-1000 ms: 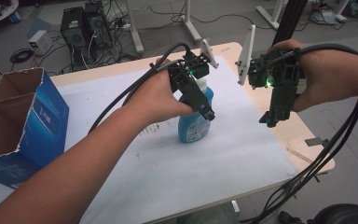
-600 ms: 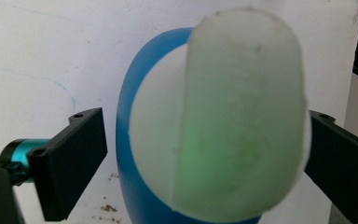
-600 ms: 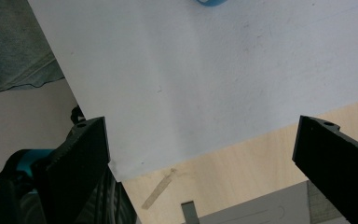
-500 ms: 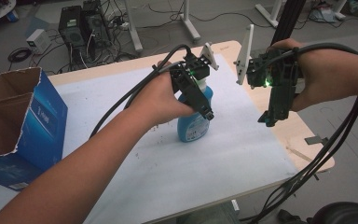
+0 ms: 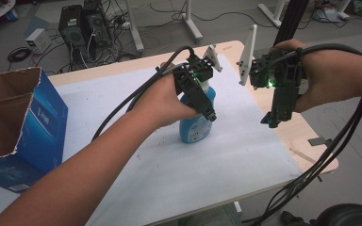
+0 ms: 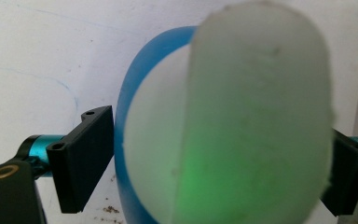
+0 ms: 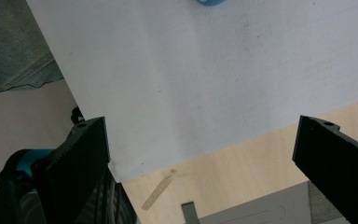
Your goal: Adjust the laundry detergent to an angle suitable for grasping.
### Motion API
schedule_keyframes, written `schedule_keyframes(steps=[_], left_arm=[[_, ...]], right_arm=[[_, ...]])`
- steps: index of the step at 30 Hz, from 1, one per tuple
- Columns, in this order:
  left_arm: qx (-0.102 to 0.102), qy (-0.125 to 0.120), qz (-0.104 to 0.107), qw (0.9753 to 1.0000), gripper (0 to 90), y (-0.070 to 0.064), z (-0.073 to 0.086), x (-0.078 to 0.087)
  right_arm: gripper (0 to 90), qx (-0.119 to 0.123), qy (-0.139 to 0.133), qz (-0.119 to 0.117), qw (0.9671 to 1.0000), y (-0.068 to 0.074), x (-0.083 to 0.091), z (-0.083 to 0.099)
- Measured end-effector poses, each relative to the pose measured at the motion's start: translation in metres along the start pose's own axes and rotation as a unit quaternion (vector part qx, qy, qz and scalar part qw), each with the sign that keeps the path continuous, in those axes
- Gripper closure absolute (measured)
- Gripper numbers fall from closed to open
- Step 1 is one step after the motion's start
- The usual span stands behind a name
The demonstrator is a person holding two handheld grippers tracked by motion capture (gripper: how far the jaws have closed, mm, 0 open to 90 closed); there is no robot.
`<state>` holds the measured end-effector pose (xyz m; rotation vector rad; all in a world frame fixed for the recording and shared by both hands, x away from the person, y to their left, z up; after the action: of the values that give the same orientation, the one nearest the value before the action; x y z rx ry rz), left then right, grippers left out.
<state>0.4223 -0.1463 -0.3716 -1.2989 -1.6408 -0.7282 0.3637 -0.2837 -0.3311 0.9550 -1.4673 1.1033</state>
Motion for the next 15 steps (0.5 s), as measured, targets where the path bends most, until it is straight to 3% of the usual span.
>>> schedule_keyframes(steps=[15], left_arm=[[0.0, -0.003, -0.002, 1.0, 19.7, 0.0, -0.0003, -0.001]], right_arm=[[2.9, -0.002, 0.002, -0.002, 1.0, -0.0005, -0.0029, 0.0002]])
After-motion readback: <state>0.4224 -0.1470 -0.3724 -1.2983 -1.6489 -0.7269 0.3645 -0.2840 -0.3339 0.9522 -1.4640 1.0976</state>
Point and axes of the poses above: each handheld gripper's, and its own axes: x roughly backward along the jaws, z roughly out of its underside, y roughly to its left, the point moved 7 cm from there along -x, roughly forward along the jaws, and after that the axes turned 3 degrees about z, right-handed, at the moved point
